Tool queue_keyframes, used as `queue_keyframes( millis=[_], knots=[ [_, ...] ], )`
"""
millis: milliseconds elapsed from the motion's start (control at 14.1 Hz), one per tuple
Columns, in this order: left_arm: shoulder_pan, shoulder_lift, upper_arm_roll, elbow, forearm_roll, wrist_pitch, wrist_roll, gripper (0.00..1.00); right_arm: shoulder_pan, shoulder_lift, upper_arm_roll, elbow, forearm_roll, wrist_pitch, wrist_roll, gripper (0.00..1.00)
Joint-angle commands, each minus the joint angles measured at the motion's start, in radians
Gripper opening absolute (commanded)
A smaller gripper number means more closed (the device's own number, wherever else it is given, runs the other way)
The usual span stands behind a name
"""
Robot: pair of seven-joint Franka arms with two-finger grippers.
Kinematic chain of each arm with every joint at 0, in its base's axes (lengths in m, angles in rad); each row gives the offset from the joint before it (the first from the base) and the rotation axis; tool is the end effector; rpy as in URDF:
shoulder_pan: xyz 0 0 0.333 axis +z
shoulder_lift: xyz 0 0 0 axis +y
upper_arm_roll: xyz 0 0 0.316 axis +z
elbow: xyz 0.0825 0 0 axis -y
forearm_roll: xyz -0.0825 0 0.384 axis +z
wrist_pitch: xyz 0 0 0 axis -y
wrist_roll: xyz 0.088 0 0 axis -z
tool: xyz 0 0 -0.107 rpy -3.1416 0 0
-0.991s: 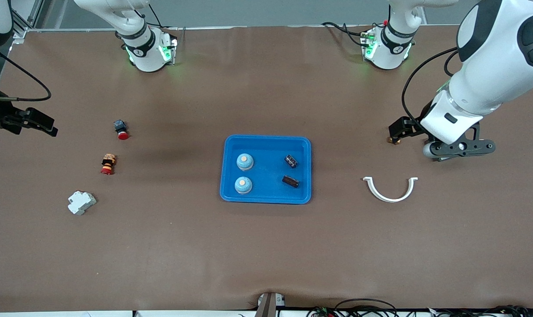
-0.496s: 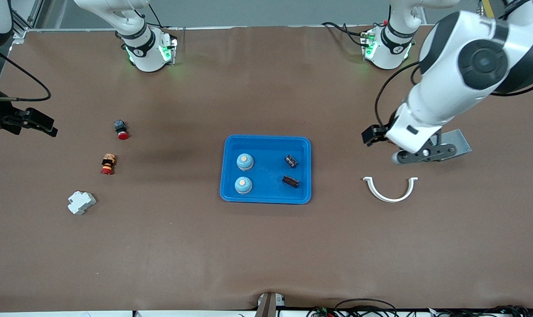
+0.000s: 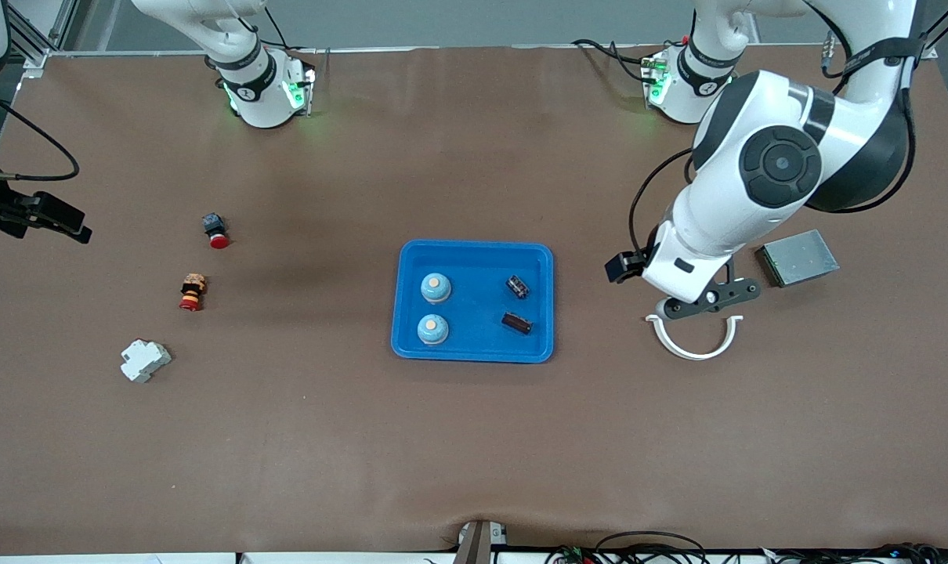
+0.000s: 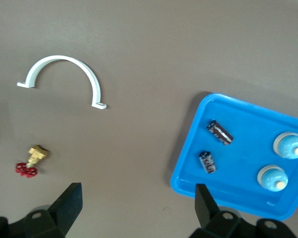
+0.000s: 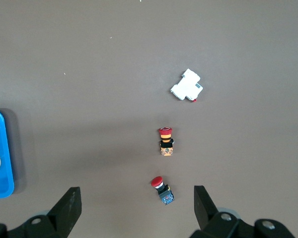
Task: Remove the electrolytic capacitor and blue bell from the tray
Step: 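Reach the left gripper over a capacitor while the right gripper approaches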
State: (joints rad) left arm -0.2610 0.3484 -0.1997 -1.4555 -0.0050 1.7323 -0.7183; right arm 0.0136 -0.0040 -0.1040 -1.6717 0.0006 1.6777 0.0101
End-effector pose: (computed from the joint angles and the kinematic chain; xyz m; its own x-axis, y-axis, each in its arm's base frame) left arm 0.5964 -0.2765 0.4843 0.9599 0.2631 -0.0968 0.2654 -0.9641 0.0118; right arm 0.5582 -0.0506 0.5882 0.9949 -0.1004 0.0100 -0.1004 -0.9949 -0.0011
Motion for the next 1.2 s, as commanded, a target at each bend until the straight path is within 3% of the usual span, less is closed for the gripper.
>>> queue_keyframes(
  millis=[0, 1133],
  knots=[
    [-0.029, 0.034, 0.003, 0.030, -0.010, 0.024, -0.064, 1.00, 0.003, -0.005, 0.007, -0.008, -0.010, 0.000, 0.011, 1.00],
    [-0.104, 0.214, 0.014, 0.032, -0.004, 0.294, -0.338, 1.00, 0.003, 0.006, 0.010, -0.011, -0.005, 0.010, 0.013, 1.00]
  ],
)
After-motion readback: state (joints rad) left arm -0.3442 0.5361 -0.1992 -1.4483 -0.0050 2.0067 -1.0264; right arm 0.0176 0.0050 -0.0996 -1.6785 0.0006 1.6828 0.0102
